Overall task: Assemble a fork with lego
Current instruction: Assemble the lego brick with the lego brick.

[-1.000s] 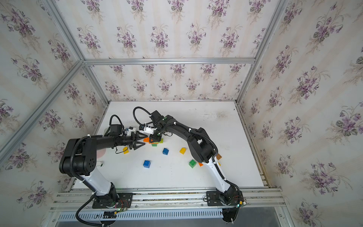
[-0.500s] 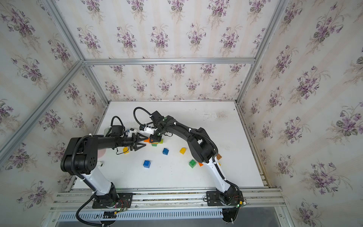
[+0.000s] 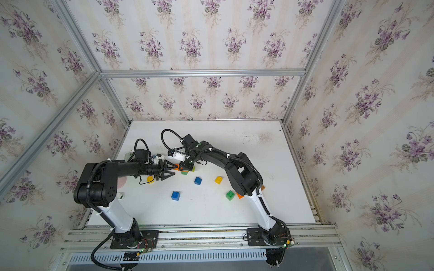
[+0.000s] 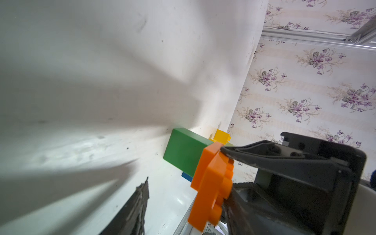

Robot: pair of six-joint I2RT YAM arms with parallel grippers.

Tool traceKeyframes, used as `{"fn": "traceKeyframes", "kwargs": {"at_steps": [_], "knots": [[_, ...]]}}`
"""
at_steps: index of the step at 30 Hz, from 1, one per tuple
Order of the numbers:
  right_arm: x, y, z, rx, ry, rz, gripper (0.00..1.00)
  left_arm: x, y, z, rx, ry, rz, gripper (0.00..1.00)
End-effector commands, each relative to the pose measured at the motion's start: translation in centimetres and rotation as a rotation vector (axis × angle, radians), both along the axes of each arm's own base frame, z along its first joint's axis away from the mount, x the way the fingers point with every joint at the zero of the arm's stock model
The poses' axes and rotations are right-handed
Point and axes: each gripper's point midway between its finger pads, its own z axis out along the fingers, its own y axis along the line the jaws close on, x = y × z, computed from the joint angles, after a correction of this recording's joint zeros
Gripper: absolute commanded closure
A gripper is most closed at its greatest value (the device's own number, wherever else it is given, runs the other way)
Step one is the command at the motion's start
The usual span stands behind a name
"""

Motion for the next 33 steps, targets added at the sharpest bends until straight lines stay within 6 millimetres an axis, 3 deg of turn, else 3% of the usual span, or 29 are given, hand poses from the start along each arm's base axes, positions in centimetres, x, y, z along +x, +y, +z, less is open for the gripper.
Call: {"fn": "traceKeyframes", "kwargs": {"at_steps": [1, 7, 18, 33], "knots": [[-0.8, -3.9, -3.4, -0.209, 0.036, -0.049, 0.79, -0.7, 0.6, -1.1, 0.067, 0.034, -0.01, 0.42], [-0.8, -3.6, -3.1, -0.207, 0.03, -0.048, 0.79, -0.9, 0.6, -1.3, 0.07, 0.047, -0.008, 0.41], [-0.8, -2.2, -1.1, -0.131, 0.013, -0.026, 0.76, 0.1, 0.2, 3.6, 0.03, -0.085, -0.011, 0.26], [-0.6, -0.4, 2.1, -0.022, -0.015, -0.004, 0.52, -0.2, 0.6, 3.4, 0.055, -0.083, 0.0, 0.15]]}}
